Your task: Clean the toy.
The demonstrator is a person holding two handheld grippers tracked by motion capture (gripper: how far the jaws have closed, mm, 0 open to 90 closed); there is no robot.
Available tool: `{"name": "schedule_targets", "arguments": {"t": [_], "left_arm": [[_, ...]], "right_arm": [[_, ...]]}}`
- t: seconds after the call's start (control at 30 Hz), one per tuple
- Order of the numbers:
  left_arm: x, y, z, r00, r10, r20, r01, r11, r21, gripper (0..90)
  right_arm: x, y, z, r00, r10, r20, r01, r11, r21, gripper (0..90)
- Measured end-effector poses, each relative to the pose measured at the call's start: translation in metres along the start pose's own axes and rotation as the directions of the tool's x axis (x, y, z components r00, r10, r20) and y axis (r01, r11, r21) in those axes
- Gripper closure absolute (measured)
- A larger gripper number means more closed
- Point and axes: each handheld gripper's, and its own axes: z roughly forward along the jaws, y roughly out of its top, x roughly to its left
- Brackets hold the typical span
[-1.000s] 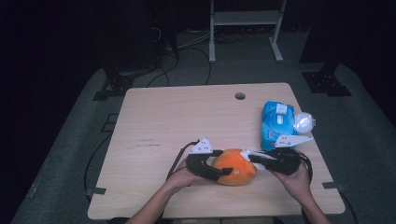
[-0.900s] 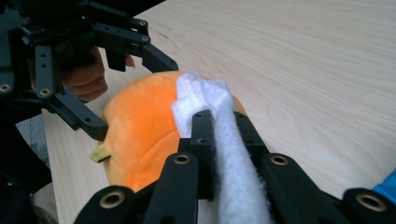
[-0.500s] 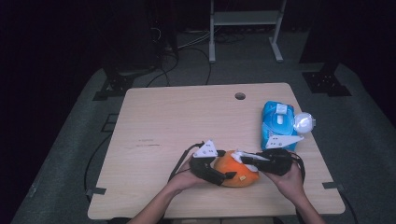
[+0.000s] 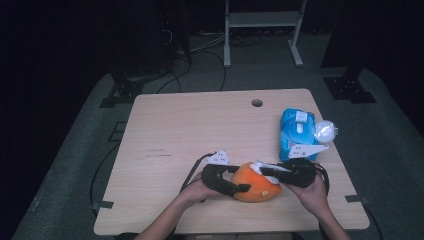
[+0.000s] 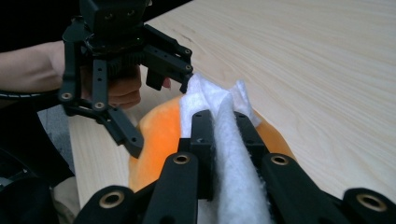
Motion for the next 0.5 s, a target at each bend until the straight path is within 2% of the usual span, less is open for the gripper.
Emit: {"name": "schedule_targets", "arguments": {"t": [0.03,0.07,0.1,0.13,0.17,0.2,0.27,0.3,0.37,0.4,0.43,0.47,0.5], "left_arm": [[-0.004,0.006,-0.005,0.9988,0.039,-0.029,-0.040,0.9987,-0.032,34.5],[-0.004,0.006,-0.005,0.9988,0.039,-0.029,-0.040,0.9987,-0.032,35.4],[-0.009,0.012,-0.009,0.9947,0.075,-0.071,-0.079,0.9959,-0.044,35.4],[-0.011,0.017,-0.013,0.9886,0.110,-0.103,-0.115,0.9921,-0.050,35.5],[-0.017,0.024,-0.017,0.9676,0.183,-0.174,-0.192,0.9808,-0.035,35.5],[-0.017,0.024,-0.017,0.9676,0.183,-0.174,-0.192,0.9808,-0.035,35.5],[-0.019,0.025,-0.018,0.9550,0.212,-0.208,-0.219,0.9758,-0.010,35.4],[-0.015,0.021,-0.016,0.9568,0.201,-0.210,-0.203,0.9792,0.011,34.9],[-0.013,0.018,-0.015,0.9580,0.196,-0.209,-0.196,0.9804,0.017,29.8],[-0.010,0.015,-0.012,0.9636,0.176,-0.201,-0.176,0.9842,0.018,29.8],[-0.006,0.012,-0.011,0.9717,0.150,-0.183,-0.151,0.9885,0.010,19.4],[-0.006,0.012,-0.011,0.9717,0.150,-0.183,-0.151,0.9885,0.010,15.9],[-0.004,0.012,-0.013,0.9756,0.131,-0.176,-0.134,0.9909,-0.005,11.9]], "right_arm": [[0.006,0.004,-0.002,0.9997,-0.018,0.017,0.018,1.000,-0.018,80.5],[0.006,0.004,-0.002,0.9997,-0.018,0.017,0.018,1.000,-0.018,80.5],[0.008,0.006,-0.004,0.9994,-0.023,0.024,0.024,0.999,-0.027,80.5],[0.012,0.008,-0.006,0.9989,-0.034,0.032,0.035,0.998,-0.047,80.6],[0.015,0.012,-0.007,0.9990,-0.033,0.030,0.035,0.996,-0.080,80.6],[0.015,0.012,-0.007,0.9990,-0.033,0.030,0.035,0.996,-0.080,80.6],[0.016,0.013,-0.005,0.9987,-0.035,0.036,0.038,0.995,-0.095,80.6],[0.013,0.012,0.002,0.9987,-0.027,0.044,0.030,0.996,-0.079,80.6],[0.010,0.008,0.009,0.9984,-0.018,0.053,0.021,0.998,-0.052,80.6],[0.010,0.008,0.009,0.9984,-0.018,0.053,0.021,0.998,-0.052,80.6],[0.005,0.003,0.016,0.9976,-0.018,0.067,0.020,0.999,-0.026,80.6],[0.004,0.002,0.017,0.9977,-0.013,0.067,0.015,1.000,-0.022,80.6],[0.002,0.001,0.017,0.9978,-0.008,0.066,0.009,1.000,-0.022,80.6]]}}
